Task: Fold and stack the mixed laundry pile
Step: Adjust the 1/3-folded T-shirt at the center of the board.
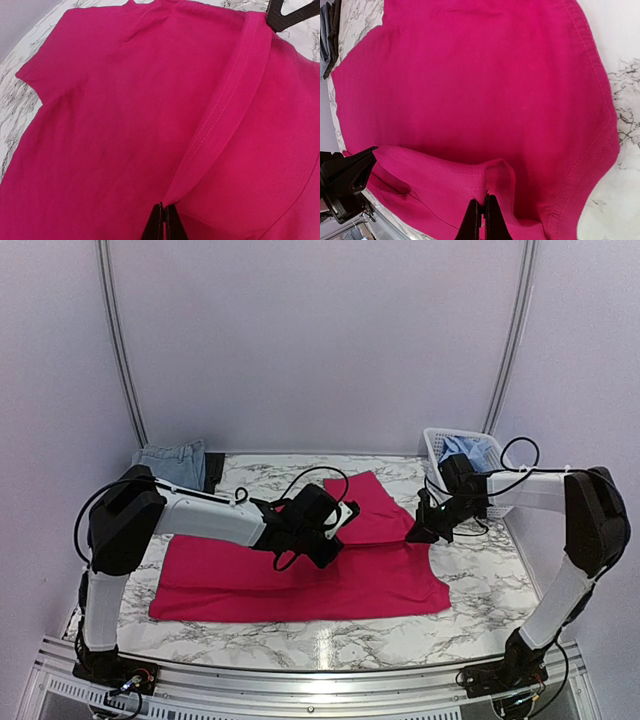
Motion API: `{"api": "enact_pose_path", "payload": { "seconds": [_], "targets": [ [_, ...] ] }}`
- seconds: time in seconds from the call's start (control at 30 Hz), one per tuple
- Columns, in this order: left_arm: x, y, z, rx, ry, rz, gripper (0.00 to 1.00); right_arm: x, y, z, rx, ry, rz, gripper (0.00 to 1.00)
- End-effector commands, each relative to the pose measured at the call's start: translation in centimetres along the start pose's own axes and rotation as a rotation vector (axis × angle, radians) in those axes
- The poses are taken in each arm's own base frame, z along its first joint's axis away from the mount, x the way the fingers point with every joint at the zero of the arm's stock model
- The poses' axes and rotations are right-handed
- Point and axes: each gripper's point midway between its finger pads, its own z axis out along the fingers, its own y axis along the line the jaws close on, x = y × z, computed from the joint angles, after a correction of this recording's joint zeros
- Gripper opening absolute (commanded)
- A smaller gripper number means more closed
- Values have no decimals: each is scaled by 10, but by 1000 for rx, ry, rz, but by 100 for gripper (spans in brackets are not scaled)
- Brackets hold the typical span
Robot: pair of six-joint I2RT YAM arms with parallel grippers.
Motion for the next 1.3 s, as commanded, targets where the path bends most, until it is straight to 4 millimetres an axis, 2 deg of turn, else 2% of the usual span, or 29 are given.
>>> {"api": "enact_pose_path", "payload": {
  "seconds": [0.0, 0.07, 0.1, 0.13, 0.2, 0.27, 0.3, 0.33, 0.4, 0.47, 0.57, 0.63, 0.7, 0.83, 0.97, 1.03, 1.13, 1.27],
  "targets": [
    [11, 25, 10, -83, 65, -33, 8, -19, -2, -2, 36, -54, -19, 0],
    [10, 39, 5, -118, 75, -99, 30, -24, 3, -3, 25, -64, -28, 7],
    [10, 46, -1, -134, 79, -138, 46, -27, 6, -6, 22, -71, -39, 14],
    [11, 53, -8, -142, 84, -173, 56, -30, 10, -11, 17, -81, -52, 22],
    [6, 61, -32, -132, 65, -237, 69, -36, 22, -24, 8, -98, -93, 34],
    [4, 60, -60, -97, 37, -291, 82, -38, 33, -39, -5, -120, -142, 44],
    [7, 56, -72, -69, 31, -321, 85, -36, 39, -45, -17, -124, -165, 46],
    [5, 53, -89, -40, 13, -357, 86, -32, 45, -49, -28, -123, -186, 47],
    [18, 43, -109, 13, 32, -417, 86, -16, 57, -48, -54, -83, -221, 47],
    [41, 32, -124, 60, 76, -495, 83, 8, 72, -41, -87, -25, -259, 47],
    [77, 12, -142, 148, 146, -608, 71, 47, 90, -29, -145, 55, -296, 47],
    [101, 6, -154, 165, 179, -685, 64, 76, 93, -20, -170, 114, -305, 46],
    [125, 6, -162, 145, 203, -740, 62, 98, 92, -12, -179, 166, -315, 46],
    [170, 7, -165, 87, 287, -816, 58, 128, 81, 2, -168, 240, -321, 46],
    [203, 23, -158, -25, 356, -890, 55, 139, 61, 14, -123, 272, -315, 45],
    [210, 38, -156, -82, 363, -919, 54, 144, 51, 22, -100, 290, -305, 45],
    [219, 70, -156, -195, 375, -957, 54, 151, 31, 31, -48, 317, -285, 45],
    [241, 98, -165, -303, 442, -998, 54, 157, 3, 33, 21, 330, -246, 44]
  ]
}}
